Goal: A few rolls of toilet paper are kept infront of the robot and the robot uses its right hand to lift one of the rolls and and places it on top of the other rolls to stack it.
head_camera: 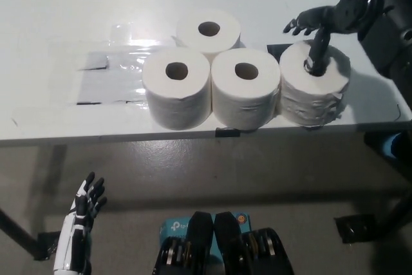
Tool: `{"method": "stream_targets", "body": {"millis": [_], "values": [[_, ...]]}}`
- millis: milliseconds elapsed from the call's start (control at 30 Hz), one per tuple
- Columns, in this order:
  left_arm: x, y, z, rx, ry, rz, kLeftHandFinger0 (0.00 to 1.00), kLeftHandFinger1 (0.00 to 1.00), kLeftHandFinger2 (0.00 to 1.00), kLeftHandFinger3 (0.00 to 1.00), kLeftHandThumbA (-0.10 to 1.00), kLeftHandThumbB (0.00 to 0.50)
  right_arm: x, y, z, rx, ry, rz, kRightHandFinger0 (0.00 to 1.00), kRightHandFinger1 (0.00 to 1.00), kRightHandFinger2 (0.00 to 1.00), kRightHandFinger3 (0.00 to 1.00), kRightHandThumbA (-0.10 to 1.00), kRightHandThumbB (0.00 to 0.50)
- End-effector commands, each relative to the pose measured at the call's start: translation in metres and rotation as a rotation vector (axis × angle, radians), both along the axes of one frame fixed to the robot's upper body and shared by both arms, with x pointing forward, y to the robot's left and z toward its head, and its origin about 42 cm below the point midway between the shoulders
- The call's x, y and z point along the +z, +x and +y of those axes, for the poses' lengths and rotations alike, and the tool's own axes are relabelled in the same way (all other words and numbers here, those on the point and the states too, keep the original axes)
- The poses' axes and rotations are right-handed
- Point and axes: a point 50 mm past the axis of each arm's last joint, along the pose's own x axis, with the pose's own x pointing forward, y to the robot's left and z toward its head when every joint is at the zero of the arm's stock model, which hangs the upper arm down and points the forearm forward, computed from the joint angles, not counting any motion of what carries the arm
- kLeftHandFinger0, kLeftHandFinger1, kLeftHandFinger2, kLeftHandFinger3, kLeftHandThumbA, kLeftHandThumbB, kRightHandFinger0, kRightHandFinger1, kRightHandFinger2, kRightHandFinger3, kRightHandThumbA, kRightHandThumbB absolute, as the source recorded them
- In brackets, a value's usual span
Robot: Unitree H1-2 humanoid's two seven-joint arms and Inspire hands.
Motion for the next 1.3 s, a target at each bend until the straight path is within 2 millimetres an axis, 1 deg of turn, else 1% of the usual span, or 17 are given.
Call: {"method": "stream_targets", "body": {"millis": [0, 167, 267, 333, 367, 400, 467, 533, 600, 633, 767, 867, 967, 1033, 1067, 1100, 1267], "values": [[0.011, 0.0, 0.0, -0.005, 0.0, -0.062, 1.0, 1.0, 1.0, 1.0, 1.0, 0.226, 0.01, 0.003, 0.001, 0.008, -0.013, -0.063, 1.0, 1.0, 1.0, 1.0, 0.88, 0.431], [0.012, 0.0, 0.0, -0.002, 0.001, -0.069, 1.0, 1.0, 1.0, 1.0, 1.0, 0.205, -0.006, 0.002, 0.004, -0.037, -0.03, -0.086, 1.0, 1.0, 1.0, 1.0, 0.78, 0.414], [0.012, 0.0, 0.0, -0.005, -0.001, -0.072, 1.0, 1.0, 1.0, 1.0, 1.0, 0.203, -0.012, 0.002, 0.006, -0.048, -0.081, -0.156, 1.0, 1.0, 1.0, 1.0, 0.72, 0.353], [0.012, 0.0, 0.001, -0.005, 0.004, -0.071, 1.0, 1.0, 1.0, 1.0, 1.0, 0.215, -0.015, 0.003, 0.009, -0.055, -0.145, -0.231, 0.44, 0.47, 0.58, 0.88, 0.7, 0.257], [0.013, 0.002, 0.001, -0.001, 0.002, -0.075, 1.0, 1.0, 1.0, 1.0, 1.0, 0.223, -0.015, 0.003, 0.01, -0.039, -0.196, -0.307, 0.17, 0.29, 0.47, 0.83, 0.71, 0.197], [0.013, 0.002, 0.001, 0.0, 0.0, -0.074, 1.0, 1.0, 1.0, 1.0, 1.0, 0.225, -0.016, 0.003, 0.01, -0.029, -0.223, -0.332, 0.14, 0.29, 0.52, 0.99, 0.74, 0.185], [0.013, 0.002, 0.001, -0.002, -0.005, -0.077, 1.0, 1.0, 1.0, 1.0, 1.0, 0.22, -0.018, 0.003, 0.008, -0.024, -0.32, -0.408, 0.51, 0.61, 0.77, 1.0, 0.84, 0.109], [0.013, 0.002, 0.001, -0.003, -0.004, -0.078, 1.0, 1.0, 1.0, 1.0, 1.0, 0.222, -0.02, 0.003, 0.006, -0.041, -0.361, -0.426, 0.49, 0.59, 0.72, 1.0, 0.97, 0.086], [0.012, 0.003, 0.002, 0.0, -0.007, -0.079, 1.0, 1.0, 1.0, 1.0, 1.0, 0.234, -0.018, 0.004, 0.007, -0.036, -0.426, -0.458, 0.48, 0.61, 0.79, 1.0, 1.0, 0.08], [0.012, 0.003, 0.001, -0.005, -0.012, -0.078, 1.0, 1.0, 1.0, 1.0, 1.0, 0.244, -0.017, 0.004, 0.006, -0.032, -0.449, -0.477, 0.34, 0.48, 0.74, 1.0, 1.0, 0.081], [0.012, 0.003, 0.002, -0.001, -0.008, -0.079, 1.0, 1.0, 1.0, 1.0, 1.0, 0.244, -0.017, 0.004, 0.004, -0.024, -0.493, -0.505, 0.57, 0.78, 1.0, 1.0, 1.0, 0.073], [0.011, 0.002, 0.001, 0.003, -0.003, -0.075, 1.0, 1.0, 1.0, 1.0, 1.0, 0.245, -0.018, 0.004, 0.001, -0.02, -0.488, -0.516, 0.54, 0.75, 0.92, 1.0, 1.0, 0.056], [0.012, 0.002, 0.0, 0.004, -0.008, -0.075, 1.0, 1.0, 1.0, 1.0, 1.0, 0.243, -0.015, 0.004, -0.003, -0.028, -0.469, -0.546, 0.17, 0.28, 0.49, 1.0, 1.0, 0.069], [0.012, 0.002, 0.0, 0.004, -0.009, -0.077, 1.0, 1.0, 1.0, 1.0, 1.0, 0.233, -0.014, 0.004, -0.005, -0.034, -0.471, -0.561, 0.08, 0.2, 0.4, 0.89, 1.0, 0.078], [0.013, 0.002, 0.0, 0.005, -0.008, -0.074, 1.0, 1.0, 1.0, 1.0, 1.0, 0.233, -0.012, 0.005, -0.007, -0.033, -0.477, -0.58, 0.24, 0.36, 0.48, 0.87, 1.0, 0.091], [0.013, 0.002, 0.0, 0.004, -0.008, -0.074, 1.0, 1.0, 1.0, 1.0, 1.0, 0.234, -0.01, 0.005, -0.011, -0.026, -0.465, -0.607, 0.53, 0.64, 0.69, 0.88, 1.0, 0.088], [0.013, 0.003, 0.003, 0.004, -0.013, -0.076, 1.0, 1.0, 1.0, 1.0, 1.0, 0.21, 0.012, 0.004, -0.024, -0.047, -0.433, -0.692, 0.33, 0.45, 0.55, 0.9, 1.0, 0.09]]}}
